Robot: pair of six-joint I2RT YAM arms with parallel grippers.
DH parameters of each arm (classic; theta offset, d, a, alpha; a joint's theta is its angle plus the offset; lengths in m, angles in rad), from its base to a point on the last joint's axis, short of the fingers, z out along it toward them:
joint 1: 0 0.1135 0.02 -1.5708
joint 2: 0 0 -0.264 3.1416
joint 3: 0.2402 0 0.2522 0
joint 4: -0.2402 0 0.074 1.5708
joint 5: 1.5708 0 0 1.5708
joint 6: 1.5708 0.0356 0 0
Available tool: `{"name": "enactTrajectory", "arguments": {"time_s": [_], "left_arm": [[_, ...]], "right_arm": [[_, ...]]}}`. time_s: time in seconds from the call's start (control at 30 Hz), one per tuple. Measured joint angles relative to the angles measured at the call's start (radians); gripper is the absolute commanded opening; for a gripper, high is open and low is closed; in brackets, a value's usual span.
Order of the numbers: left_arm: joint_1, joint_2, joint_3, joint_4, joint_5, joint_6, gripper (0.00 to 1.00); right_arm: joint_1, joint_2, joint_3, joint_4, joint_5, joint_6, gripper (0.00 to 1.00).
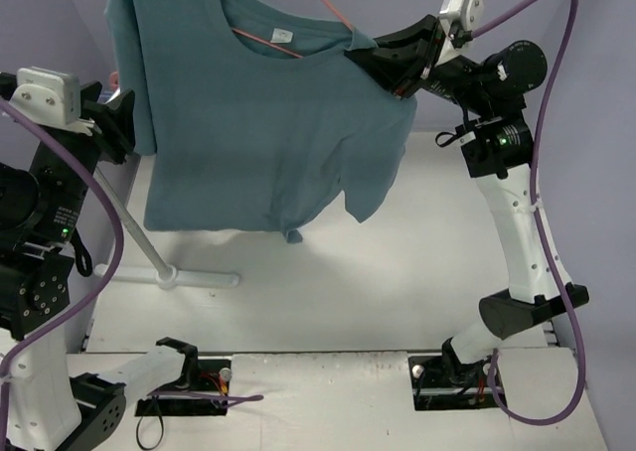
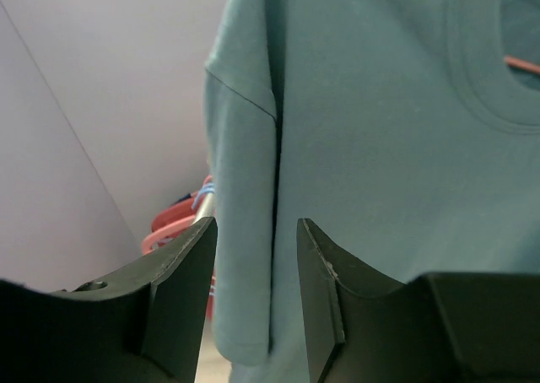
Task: Place the t-shirt on the hanger
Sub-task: Place the hanger at the clothesline.
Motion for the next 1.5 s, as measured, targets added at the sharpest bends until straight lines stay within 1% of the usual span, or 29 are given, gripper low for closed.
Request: {"name": "enactTrajectory", "arguments": {"time_s": [0.07, 0.2, 0.3, 0.43, 0.53, 0.63, 0.73, 0.83, 1.03, 1.13, 1.33, 1.5], "left_arm": [[0.000, -0.004, -0.016, -0.012, -0.002, -0.001, 0.38], [0.000, -0.014, -0.049, -0.036, -0.003, -0.003, 0.38], [0.000, -0.024, -0.070, -0.048, -0.004, -0.003, 0.38], [0.000, -0.032, -0.084, -0.059, -0.016, -0.006, 0.38], [0.000, -0.035, -0.098, -0.063, -0.033, -0.012, 0.38], [0.000, -0.038, -0.116, -0.067, -0.059, -0.027, 0.38], [0.000, -0.039, -0.127, -0.079, -0.107, -0.041, 0.38], [0.000, -0.041, -0.144, -0.094, -0.173, -0.054, 0.38], [0.000, -0.092, -0.217, -0.112, -0.291, -0.057, 0.38], [0.000, -0.127, -0.245, -0.133, -0.338, -0.052, 0.38], [0.000, -0.178, -0.245, -0.151, -0.417, -0.036, 0.38], [0.000, -0.214, -0.240, -0.156, -0.472, -0.012, 0.38]], "right_arm": [[0.001, -0.020, -0.061, 0.040, -0.017, 0.013, 0.00], [0.002, -0.077, -0.250, 0.073, -0.058, 0.026, 0.00], [0.003, -0.108, -0.396, 0.070, -0.080, 0.029, 0.00], [0.026, -0.114, -0.543, 0.066, -0.088, 0.029, 0.00], [0.075, -0.112, -0.609, 0.052, -0.060, 0.023, 0.00], [0.150, -0.094, -0.621, 0.050, -0.031, 0.010, 0.00], [0.231, -0.047, -0.606, 0.064, -0.001, -0.003, 0.00], [0.298, 0.044, -0.554, 0.068, 0.041, -0.012, 0.00], [0.367, 0.249, -0.432, 0.056, 0.150, -0.024, 0.00], [0.390, 0.350, -0.336, 0.046, 0.201, -0.022, 0.00], [0.430, 0.502, -0.112, 0.027, 0.278, -0.012, 0.00], [0.465, 0.568, 0.032, 0.026, 0.310, 0.000, 0.00]]}}
